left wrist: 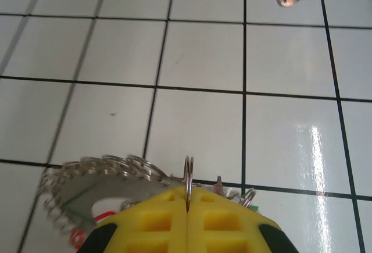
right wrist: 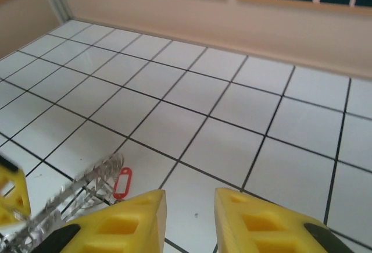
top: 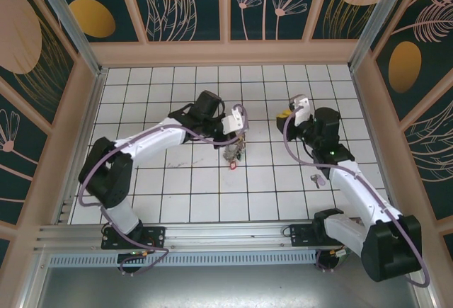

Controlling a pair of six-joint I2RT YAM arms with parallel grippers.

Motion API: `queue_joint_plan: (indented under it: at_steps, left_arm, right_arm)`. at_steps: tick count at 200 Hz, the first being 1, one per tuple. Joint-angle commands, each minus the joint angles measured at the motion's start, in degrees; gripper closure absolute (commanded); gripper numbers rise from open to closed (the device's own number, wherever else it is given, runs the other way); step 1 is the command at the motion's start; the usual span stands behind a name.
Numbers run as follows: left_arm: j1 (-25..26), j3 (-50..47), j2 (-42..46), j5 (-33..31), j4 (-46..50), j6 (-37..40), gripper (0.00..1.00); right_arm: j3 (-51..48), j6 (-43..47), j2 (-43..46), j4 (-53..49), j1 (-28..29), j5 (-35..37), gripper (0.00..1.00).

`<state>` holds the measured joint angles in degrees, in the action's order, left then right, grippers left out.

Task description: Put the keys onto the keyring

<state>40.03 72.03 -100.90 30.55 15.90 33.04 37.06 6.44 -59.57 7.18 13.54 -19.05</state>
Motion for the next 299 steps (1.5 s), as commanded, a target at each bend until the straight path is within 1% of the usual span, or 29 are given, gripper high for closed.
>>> queue_joint_plan:
  at_steps: [1, 33, 47, 69, 93, 105, 111, 121, 129, 148, 162, 180, 192, 208, 219, 234, 256, 277, 299]
  left_arm:
    - [2.92, 2.75, -5.15, 0.41, 2.22, 1.42, 1.0]
    - [6.05, 5.41, -10.22, 1.54, 0.49, 0.46, 1.0]
    - [6.83, 6.1, -11.96, 1.73, 0.28, 0.02, 1.0]
    - [7.51, 5.77, -13.42, 1.2, -0.39, -0.56, 1.0]
    - [7.55, 4.08, -12.97, 2.68, -2.66, -2.0, 1.0]
    - [7.55, 2.74, -11.99, 4.23, -5.29, -3.13, 0.91]
    - [7.59, 1.71, -11.3, 5.0, -7.02, -3.91, 0.88]
    - [7.56, 0.24, -10.37, 6.12, -9.56, -5.09, 0.85]
    - [7.58, -0.67, -9.57, 6.49, -11.29, -6.36, 0.79]
    - [7.51, -3.19, -7.63, 7.16, -14.57, -8.78, 0.78]
    - [7.39, -5.75, -5.9, 6.09, -17.56, -11.14, 0.77]
    - [6.77, -10.15, -2.7, 3.21, -22.75, -15.77, 0.77]
    - [5.71, -13.76, -0.12, 1.1, -27.34, -20.18, 0.79]
    - [3.48, -19.33, 2.34, -2.55, -33.72, -28.83, 0.79]
    - [1.83, -22.69, 5.54, -4.93, -37.91, -35.81, 0.79]
    - [0.42, -27.1, 8.09, -9.14, -42.06, -43.76, 0.79]
    - [-0.61, -31.85, 11.06, -16.47, -44.03, -53.35, 0.78]
    - [-0.82, -34.62, 12.11, -19.64, -44.82, -59.99, 0.78]
    - [-0.81, -35.82, 11.82, -20.5, -44.41, -63.98, 0.78]
  right_arm:
    - [4.57, -9.84, -1.88, -2.35, -1.82, 2.34, 0.71]
    - [6.58, -17.22, -5.39, -7.33, -4.83, 0.29, 0.71]
    - [6.4, -20.24, -6.84, -8.7, -6.15, -2.21, 0.71]
    - [5.95, -22.17, -9.67, -11.05, -6.82, -5.77, 0.7]
    - [4.31, -24.2, -12.51, -10.98, -6.79, -10.04, 0.69]
    - [3.08, -25.99, -14.1, -9.5, -6.86, -12.13, 0.67]
    - [2.54, -27.03, -15.04, -8.84, -6.73, -13.12, 0.64]
    - [1.91, -27.83, -16.88, -7.95, -6.13, -14.84, 0.63]
    - [1.88, -27.67, -18.47, -8.03, -5.27, -15.48, 0.61]
    - [2.03, -26.86, -21.51, -8.67, -2.2, -13.84, 0.61]
    - [2.12, -26.61, -23.72, -8.59, -1.25, -13.71, 0.61]
    - [2.3, -25.77, -25.94, -9.14, -0.5, -12.78, 0.61]
    - [2.62, -24.91, -27.1, -9.68, -0.15, -12.95, 0.61]
    - [3.05, -23.62, -28.65, -10.53, 0.32, -14.01, 0.61]
    - [3.09, -23.11, -29.8, -10.65, 0.55, -14.4, 0.61]
    - [3.3, -22.52, -31.31, -10.59, 0.61, -15.12, 0.61]
    - [4.4, -21.67, -33.79, -10.14, 0.77, -17.4, 0.6]
    - [5.77, -20.65, -36.28, -10.41, 1.32, -18.16, 0.6]
    - [7.14, -19.16, -38.34, -11.27, 1.6, -19.43, 0.6]
